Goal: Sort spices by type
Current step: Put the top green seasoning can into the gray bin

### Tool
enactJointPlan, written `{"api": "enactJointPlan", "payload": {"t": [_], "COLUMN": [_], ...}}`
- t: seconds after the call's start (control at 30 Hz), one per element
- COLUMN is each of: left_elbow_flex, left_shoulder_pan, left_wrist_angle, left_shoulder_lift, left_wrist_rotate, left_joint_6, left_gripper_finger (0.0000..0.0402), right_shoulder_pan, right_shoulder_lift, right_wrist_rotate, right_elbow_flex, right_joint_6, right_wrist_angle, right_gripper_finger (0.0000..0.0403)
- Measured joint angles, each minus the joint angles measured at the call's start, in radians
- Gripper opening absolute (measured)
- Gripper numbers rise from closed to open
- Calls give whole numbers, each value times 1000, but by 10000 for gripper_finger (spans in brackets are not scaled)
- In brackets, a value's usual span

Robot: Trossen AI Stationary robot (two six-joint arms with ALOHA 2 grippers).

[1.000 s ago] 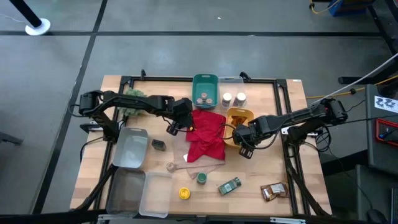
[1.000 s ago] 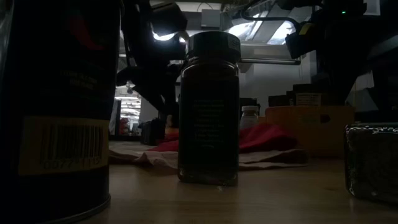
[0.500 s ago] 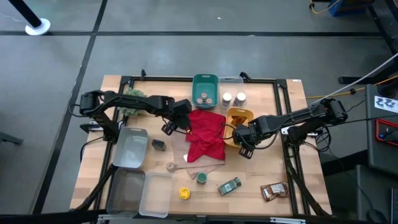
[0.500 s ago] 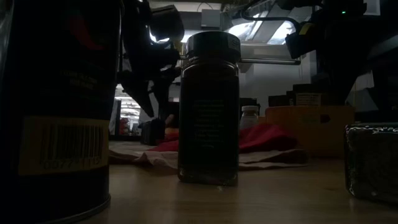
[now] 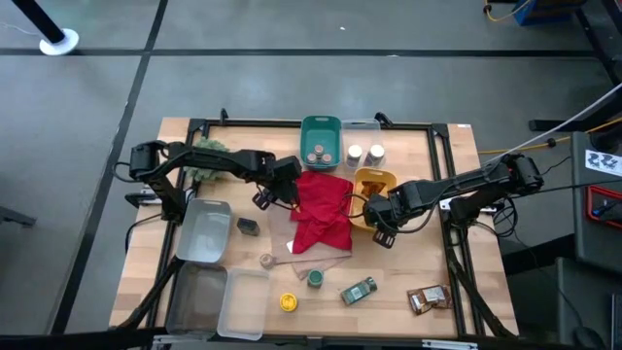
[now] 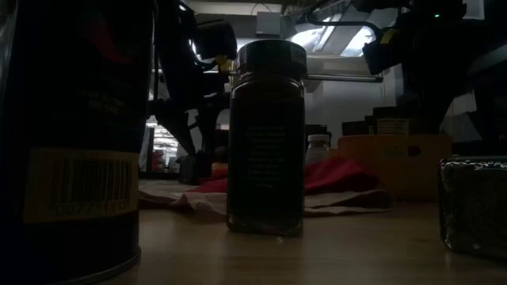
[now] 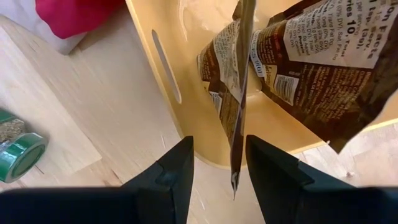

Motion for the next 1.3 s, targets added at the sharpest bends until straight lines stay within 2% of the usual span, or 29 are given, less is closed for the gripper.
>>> {"api": "enactJointPlan", "payload": {"t": [0.53,0.67,0.87,1.17,1.3], "left_elbow_flex": [0,0,0,0,0], "left_shoulder_pan": [27,23,23,-12,-35], "left_wrist_angle": [1,1,5,5,2], "left_shoulder_lift": [61,66,66,38,5], "left_wrist_rotate": [2,5,7,0,-27], "left_joint_6": [-3,-5,-80,-165,-249], "left_gripper_finger": [174,157,103,103,103], "right_shoulder_pan": [0,0,0,0,0], "right_shoulder_lift": [0,0,0,0,0], "right_wrist_rotate": [0,0,0,0,0], "right_elbow_flex": [0,0,0,0,0], "right_joint_6": [0,0,0,0,0], "right_wrist_angle": [4,7,8,11,12], "right_gripper_finger": [145,145,145,145,145]}}
